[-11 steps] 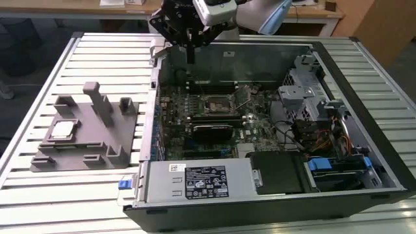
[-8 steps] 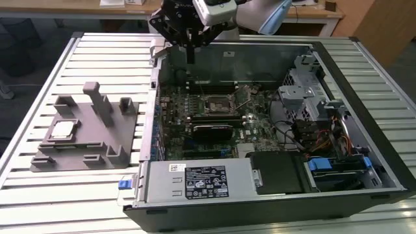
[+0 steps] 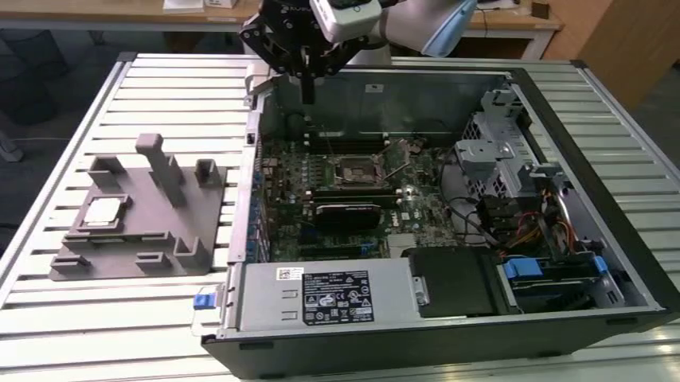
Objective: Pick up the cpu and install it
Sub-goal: 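Reach for the cpu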
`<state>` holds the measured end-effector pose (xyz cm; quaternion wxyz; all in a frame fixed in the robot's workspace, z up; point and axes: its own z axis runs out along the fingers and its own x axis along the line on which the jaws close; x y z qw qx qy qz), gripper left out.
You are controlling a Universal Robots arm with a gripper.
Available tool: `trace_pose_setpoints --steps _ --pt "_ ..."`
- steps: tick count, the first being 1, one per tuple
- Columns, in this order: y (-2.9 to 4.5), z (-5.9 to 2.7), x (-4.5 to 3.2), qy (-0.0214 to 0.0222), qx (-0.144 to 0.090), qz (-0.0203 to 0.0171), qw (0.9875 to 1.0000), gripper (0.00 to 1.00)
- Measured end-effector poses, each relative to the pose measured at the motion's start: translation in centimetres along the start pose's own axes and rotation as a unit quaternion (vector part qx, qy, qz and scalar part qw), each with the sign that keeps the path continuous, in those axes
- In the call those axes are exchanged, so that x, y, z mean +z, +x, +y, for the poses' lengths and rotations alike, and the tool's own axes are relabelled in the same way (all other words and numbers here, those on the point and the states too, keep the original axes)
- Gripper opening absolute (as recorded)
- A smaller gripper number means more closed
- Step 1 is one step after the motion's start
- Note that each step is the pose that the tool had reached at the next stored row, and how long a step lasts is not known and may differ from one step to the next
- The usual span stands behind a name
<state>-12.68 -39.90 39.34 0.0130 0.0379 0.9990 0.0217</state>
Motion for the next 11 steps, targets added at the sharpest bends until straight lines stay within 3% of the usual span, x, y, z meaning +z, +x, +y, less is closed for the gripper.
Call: trace_pose_setpoints --steps 11 --pt "1.05 -0.08 -0.01 0.0000 0.000 0.0000 1.0000 0.11"
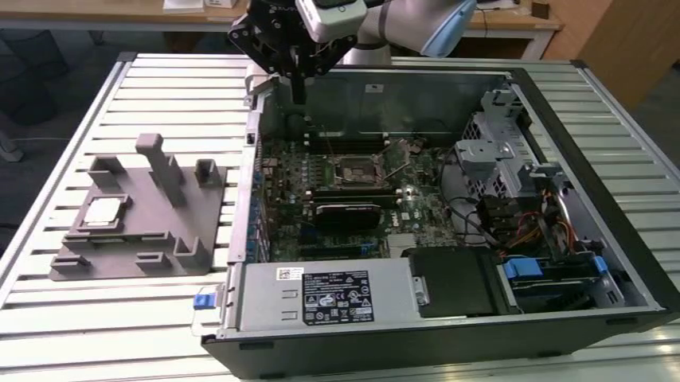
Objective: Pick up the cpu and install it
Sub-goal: 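Reach for the cpu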
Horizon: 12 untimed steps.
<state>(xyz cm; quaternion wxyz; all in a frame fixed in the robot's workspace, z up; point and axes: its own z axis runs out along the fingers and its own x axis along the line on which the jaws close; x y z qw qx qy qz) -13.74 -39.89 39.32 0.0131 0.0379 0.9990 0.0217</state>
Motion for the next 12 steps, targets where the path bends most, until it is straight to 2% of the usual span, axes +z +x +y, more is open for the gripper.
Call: trace_pose_setpoints --steps 12 --pt "1.12 -0.09 0.01 -0.0001 0.000 0.0000 1.0000 0.11"
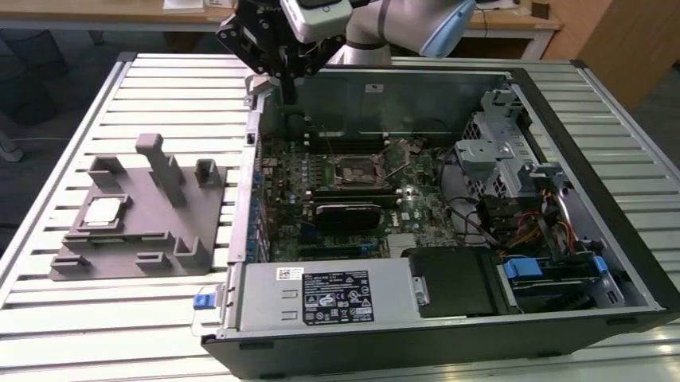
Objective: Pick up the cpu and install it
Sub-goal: 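Reach for the cpu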
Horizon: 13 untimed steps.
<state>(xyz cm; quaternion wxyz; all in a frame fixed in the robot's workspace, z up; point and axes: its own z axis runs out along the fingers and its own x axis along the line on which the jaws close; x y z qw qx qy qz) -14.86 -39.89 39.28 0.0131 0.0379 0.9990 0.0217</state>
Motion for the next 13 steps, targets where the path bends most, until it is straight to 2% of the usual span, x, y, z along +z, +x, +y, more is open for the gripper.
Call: trace_pose_setpoints --steps 13 --pt "1.08 -0.09 0.02 0.0000 0.000 0.0000 1.0000 0.11"
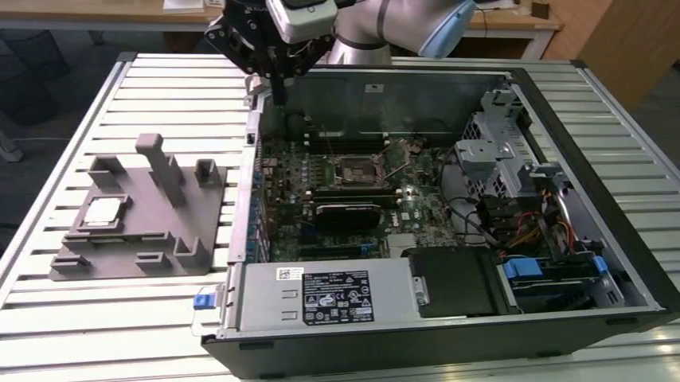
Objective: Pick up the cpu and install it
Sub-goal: 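Reach for the cpu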
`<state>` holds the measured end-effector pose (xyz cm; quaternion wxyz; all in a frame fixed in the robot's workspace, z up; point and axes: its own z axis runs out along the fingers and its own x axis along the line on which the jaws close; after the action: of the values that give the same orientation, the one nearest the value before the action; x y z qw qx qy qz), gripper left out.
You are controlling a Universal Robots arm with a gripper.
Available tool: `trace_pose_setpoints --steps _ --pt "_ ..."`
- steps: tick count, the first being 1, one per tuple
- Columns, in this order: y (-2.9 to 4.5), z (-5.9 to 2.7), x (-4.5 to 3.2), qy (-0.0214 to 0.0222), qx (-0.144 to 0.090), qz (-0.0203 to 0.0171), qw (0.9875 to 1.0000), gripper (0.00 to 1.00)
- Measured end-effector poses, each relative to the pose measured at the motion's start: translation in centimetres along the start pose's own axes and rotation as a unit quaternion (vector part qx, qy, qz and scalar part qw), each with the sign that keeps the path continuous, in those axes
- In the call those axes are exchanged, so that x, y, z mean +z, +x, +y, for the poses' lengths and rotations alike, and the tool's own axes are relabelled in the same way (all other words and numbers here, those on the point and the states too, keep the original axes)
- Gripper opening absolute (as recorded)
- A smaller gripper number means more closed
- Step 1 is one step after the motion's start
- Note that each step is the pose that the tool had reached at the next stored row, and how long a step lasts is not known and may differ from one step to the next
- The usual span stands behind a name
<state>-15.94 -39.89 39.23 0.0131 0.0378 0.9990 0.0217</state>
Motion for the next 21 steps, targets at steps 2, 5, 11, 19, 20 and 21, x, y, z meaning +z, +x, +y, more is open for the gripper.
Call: trace_pose_setpoints --steps 2,5,11,19,20,21 --pt "0.16 -0.01 0.00 0.0000 0.000 0.0000 1.0000 0.11" --pt "0.40 -0.03 0.01 0.0000 0.000 0.0000 1.0000 0.11" --pt "0.89 -0.07 0.02 0.0000 0.000 0.0000 1.0000 0.11" --pt "1.53 -0.12 0.03 0.0000 0.000 0.0000 1.0000 0.11" --pt "1.61 -0.12 0.03 0.0000 0.000 0.0000 1.0000 0.11" --pt "1.69 -0.13 0.03 0.0000 0.000 0.0000 1.0000 0.11"
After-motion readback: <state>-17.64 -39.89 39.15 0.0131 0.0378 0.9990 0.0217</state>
